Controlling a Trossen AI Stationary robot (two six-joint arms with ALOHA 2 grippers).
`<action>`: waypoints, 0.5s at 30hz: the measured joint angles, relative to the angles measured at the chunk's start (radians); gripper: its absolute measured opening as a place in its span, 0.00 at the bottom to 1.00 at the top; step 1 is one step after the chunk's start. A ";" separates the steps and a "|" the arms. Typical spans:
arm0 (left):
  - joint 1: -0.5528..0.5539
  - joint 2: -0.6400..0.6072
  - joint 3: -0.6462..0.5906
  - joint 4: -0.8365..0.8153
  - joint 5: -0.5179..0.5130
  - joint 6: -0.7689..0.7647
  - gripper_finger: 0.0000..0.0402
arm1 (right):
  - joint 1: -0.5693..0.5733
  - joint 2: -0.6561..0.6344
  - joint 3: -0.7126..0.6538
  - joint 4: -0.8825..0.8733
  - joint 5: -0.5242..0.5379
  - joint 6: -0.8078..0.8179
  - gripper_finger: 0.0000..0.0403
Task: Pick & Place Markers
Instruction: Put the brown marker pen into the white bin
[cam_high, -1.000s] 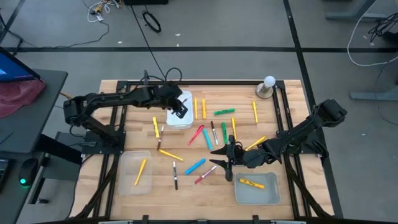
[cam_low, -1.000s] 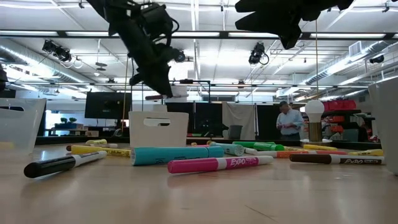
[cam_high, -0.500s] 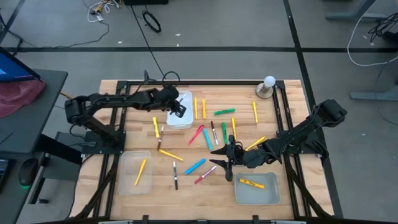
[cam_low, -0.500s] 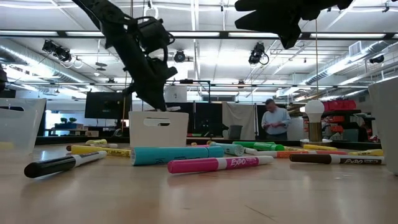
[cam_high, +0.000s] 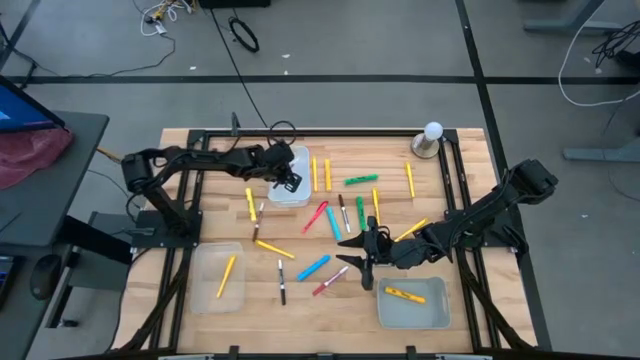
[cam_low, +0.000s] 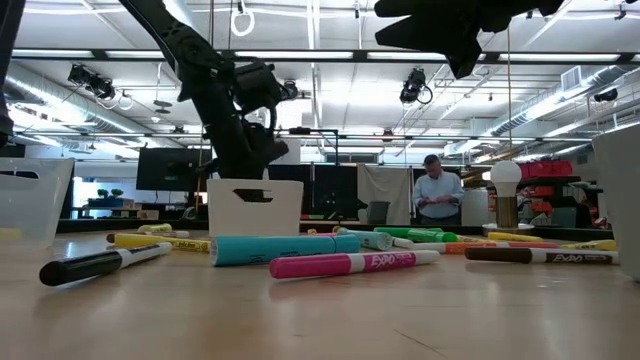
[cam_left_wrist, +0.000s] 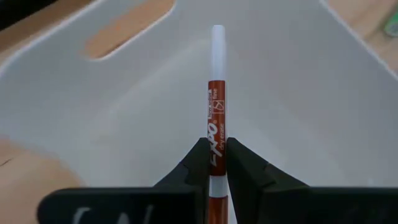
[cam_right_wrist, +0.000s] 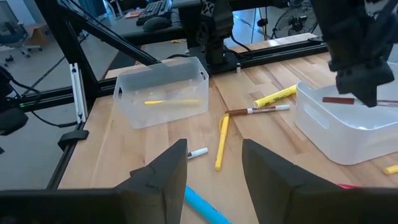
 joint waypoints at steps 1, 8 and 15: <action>0.000 0.008 0.000 -0.005 0.000 -0.001 0.11 | 0.000 0.000 0.000 0.000 0.000 0.000 0.39; -0.002 0.059 0.000 0.007 0.005 0.004 0.11 | 0.000 0.000 0.000 -0.005 0.000 0.000 0.39; -0.002 0.068 0.000 0.027 0.020 0.007 0.12 | 0.000 0.000 0.000 -0.010 0.000 0.000 0.39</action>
